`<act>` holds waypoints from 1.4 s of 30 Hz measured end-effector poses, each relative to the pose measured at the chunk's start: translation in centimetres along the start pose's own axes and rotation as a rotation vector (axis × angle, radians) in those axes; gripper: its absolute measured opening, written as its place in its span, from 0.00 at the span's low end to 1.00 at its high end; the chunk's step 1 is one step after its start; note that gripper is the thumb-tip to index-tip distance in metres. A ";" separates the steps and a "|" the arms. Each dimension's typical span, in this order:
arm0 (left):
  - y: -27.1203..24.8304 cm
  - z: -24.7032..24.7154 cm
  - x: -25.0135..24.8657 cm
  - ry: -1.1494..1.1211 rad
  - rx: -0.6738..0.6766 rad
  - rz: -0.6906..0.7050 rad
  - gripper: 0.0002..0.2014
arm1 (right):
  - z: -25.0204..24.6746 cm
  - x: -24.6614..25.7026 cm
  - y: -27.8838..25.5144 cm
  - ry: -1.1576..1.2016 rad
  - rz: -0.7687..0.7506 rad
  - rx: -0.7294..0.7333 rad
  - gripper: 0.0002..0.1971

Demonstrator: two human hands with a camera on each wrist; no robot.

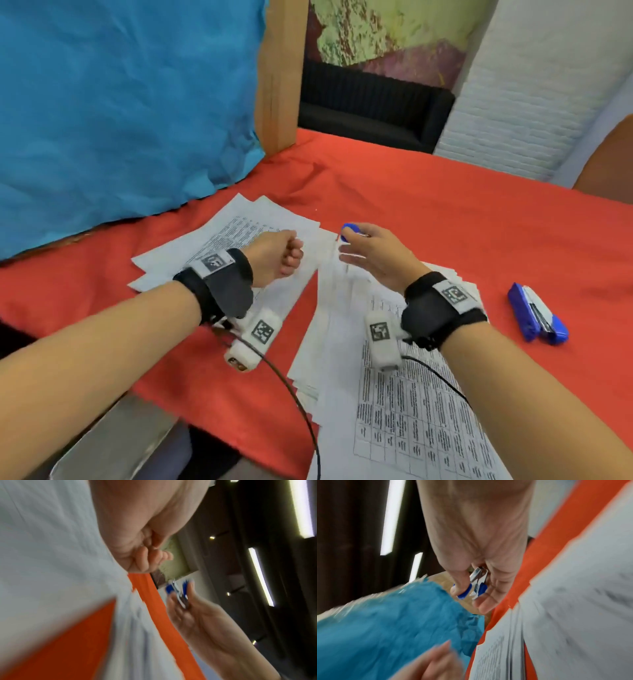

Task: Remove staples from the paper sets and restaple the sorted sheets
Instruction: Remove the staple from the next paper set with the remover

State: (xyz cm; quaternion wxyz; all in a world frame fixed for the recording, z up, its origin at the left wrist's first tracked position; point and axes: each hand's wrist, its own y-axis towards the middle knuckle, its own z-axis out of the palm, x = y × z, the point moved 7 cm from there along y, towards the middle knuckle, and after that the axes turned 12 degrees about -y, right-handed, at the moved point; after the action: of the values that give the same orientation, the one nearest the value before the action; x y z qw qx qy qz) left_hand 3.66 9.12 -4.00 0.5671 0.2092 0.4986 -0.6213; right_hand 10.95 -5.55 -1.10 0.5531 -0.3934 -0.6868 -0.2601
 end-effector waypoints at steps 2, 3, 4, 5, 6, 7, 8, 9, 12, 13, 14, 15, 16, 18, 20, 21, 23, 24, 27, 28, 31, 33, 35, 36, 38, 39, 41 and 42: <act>-3.6 -3.9 -1.2 0.427 0.044 -0.002 0.19 | -0.4 -4.0 0.4 0.296 0.140 -0.055 0.11; -5.4 -6.4 -0.9 0.611 0.072 -0.087 0.20 | -0.6 -5.9 0.4 0.373 0.180 -0.075 0.15; -7.2 -9.4 -0.3 0.766 0.076 -0.196 0.21 | -0.7 -7.5 0.5 0.439 0.194 -0.079 0.22; -9.1 -12.5 0.5 0.884 0.068 -0.312 0.22 | -0.8 -8.6 0.7 0.499 0.190 -0.067 0.31; -10.9 -15.6 1.4 0.979 0.049 -0.442 0.23 | -0.9 -9.1 0.9 0.580 0.177 -0.041 0.39; -12.6 -18.6 2.2 1.067 0.015 -0.555 0.22 | -1.0 -9.4 1.1 0.645 0.158 -0.018 0.44; -14.1 -21.0 2.9 1.166 -0.023 -0.648 0.21 | -1.2 -9.6 1.5 0.681 0.145 0.001 0.46; -15.2 -23.3 3.6 1.268 -0.072 -0.723 0.19 | -1.1 -9.6 1.9 0.688 0.135 0.018 0.46; -15.2 -27.4 6.4 1.406 -0.127 -0.772 0.14 | -1.5 -9.7 2.2 0.671 0.112 0.023 0.45; -14.6 -28.2 7.3 1.475 -0.109 -0.740 0.13 | -1.5 -9.9 2.2 0.662 0.112 0.024 0.43; -13.7 -28.8 8.2 1.575 -0.100 -0.674 0.14 | -1.5 -9.8 2.1 0.665 0.116 0.023 0.39; -13.1 -29.0 8.9 1.711 -0.056 -0.596 0.16 | -1.5 -9.7 2.0 0.682 0.118 0.014 0.34; -12.6 -28.9 9.4 1.802 -0.050 -0.518 0.18 | -1.7 -9.6 1.7 0.702 0.122 -0.003 0.29; -12.5 -27.9 9.4 1.875 -0.041 -0.487 0.20 | -2.7 -9.0 0.9 0.736 0.099 -0.054 0.21; -13.1 -26.4 8.8 1.838 -0.032 -0.473 0.21 | -5.0 -8.3 -0.1 0.766 0.059 -0.124 0.10; -13.3 -25.7 8.2 1.794 -0.017 -0.461 0.20 | -6.7 -8.2 -0.8 0.775 0.044 -0.173 0.06; -14.7 -24.4 7.0 1.749 -0.028 -0.532 0.18 | -10.1 -8.3 -1.8 0.781 -0.002 -0.209 0.08; -15.5 -23.1 6.0 1.754 0.009 -0.518 0.17 | -11.7 -8.7 -2.5 0.766 -0.006 -0.210 0.14; -16.9 -18.1 2.5 1.715 0.136 -0.580 0.14 | -15.3 -11.1 -5.3 0.661 0.124 -0.283 0.26; -16.6 -15.9 1.2 1.675 0.155 -0.574 0.13 | -15.9 -11.9 -6.1 0.665 0.168 -0.315 0.25; -12.2 -7.0 -3.6 1.793 0.170 -0.217 0.12 | -16.2 -13.6 -7.8 0.731 0.196 -0.383 0.10; -8.6 0.0 -4.9 1.857 0.153 0.127 0.14 | -16.1 -14.2 -8.0 0.766 0.147 -0.379 0.10; -5.0 6.4 -3.8 1.770 0.219 0.332 0.18 | -16.0 -14.2 -8.0 0.798 0.129 -0.353 0.09; -3.3 9.3 -2.6 1.717 0.274 0.372 0.20 | -16.1 -14.2 -7.9 0.811 0.110 -0.337 0.16; 0.0 13.9 0.1 1.664 0.357 0.373 0.24 | -16.5 -14.6 -7.7 0.837 0.098 -0.326 0.36; 1.3 15.5 1.4 1.662 0.381 0.353 0.25 | -16.5 -14.7 -7.7 0.850 0.097 -0.321 0.40; 3.6 17.6 3.5 1.683 0.386 0.307 0.27 | -16.6 -14.8 -7.6 0.895 0.084 -0.309 0.41; 4.6 17.9 4.3 1.713 0.368 0.273 0.28 | -16.6 -14.9 -7.5 0.914 0.086 -0.308 0.38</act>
State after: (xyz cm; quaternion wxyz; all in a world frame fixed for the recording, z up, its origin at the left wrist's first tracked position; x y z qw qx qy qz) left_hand 12.16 -7.67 -1.88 0.0258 0.7480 0.6148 -0.2486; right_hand 15.11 -26.62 -10.67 0.7437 -0.3441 -0.3102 -0.4819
